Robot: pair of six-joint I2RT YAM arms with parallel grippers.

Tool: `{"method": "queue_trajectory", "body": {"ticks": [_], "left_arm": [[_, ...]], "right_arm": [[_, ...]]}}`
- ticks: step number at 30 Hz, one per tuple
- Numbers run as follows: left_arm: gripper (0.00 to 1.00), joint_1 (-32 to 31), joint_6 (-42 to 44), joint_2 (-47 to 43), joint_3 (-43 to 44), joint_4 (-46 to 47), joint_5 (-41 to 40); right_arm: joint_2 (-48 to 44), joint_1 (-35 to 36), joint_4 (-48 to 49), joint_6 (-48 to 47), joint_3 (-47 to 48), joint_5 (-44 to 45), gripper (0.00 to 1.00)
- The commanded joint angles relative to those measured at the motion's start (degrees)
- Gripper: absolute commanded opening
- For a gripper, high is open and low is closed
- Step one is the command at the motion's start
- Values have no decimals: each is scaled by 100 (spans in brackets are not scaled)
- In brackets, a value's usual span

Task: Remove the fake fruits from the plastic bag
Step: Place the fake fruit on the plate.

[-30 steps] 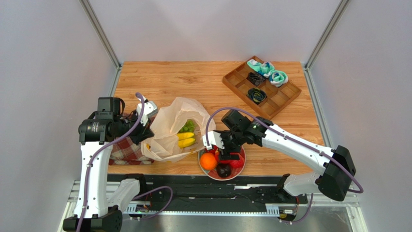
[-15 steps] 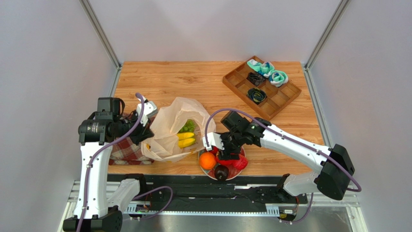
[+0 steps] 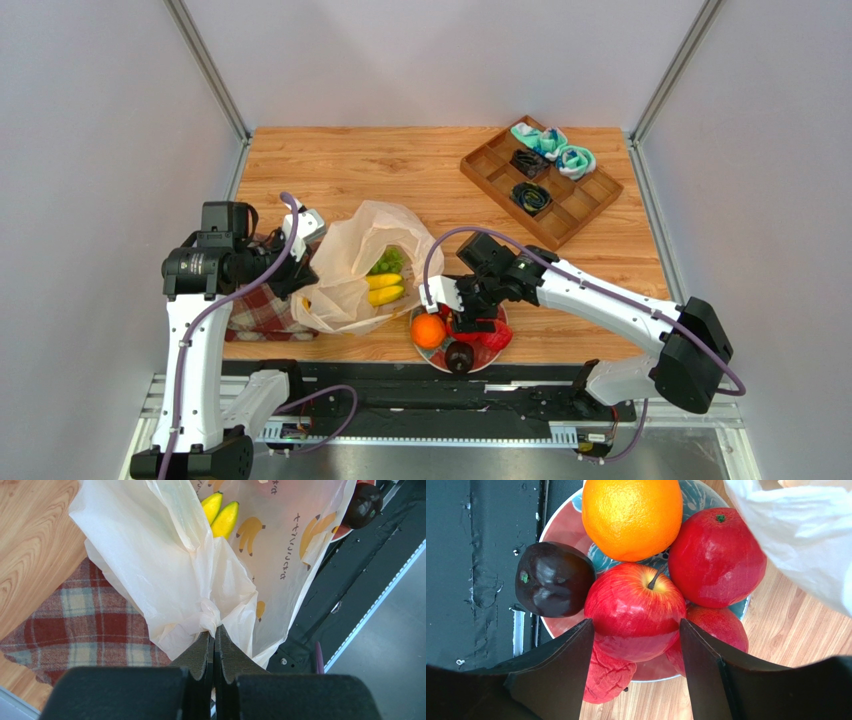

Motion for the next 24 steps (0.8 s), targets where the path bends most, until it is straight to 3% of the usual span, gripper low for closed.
{"method": "queue_trajectory", "body": {"ticks": [1, 9, 14, 17, 20, 24], "left_arm": [[0, -11, -22, -33, 98, -372, 101], [0, -3, -5, -120, 19, -389, -14], [0, -3, -75, -217, 194, -495, 83], [0, -2, -110, -287, 291, -592, 127], [0, -3, -154, -375, 344, -609, 92], [0, -3, -137, -446, 511, -810, 65]], "right_arm": [[-30, -29, -63, 116, 449, 99, 73], [109, -152, -530, 388, 2137, -137, 77], [504, -143, -39, 1152, 3165, -463, 78], [619, -143, 734, 1724, 3255, -366, 78], [953, -108, 921, 1883, 3430, -691, 67], [1699, 111, 753, 1979, 3546, -736, 42]]}}
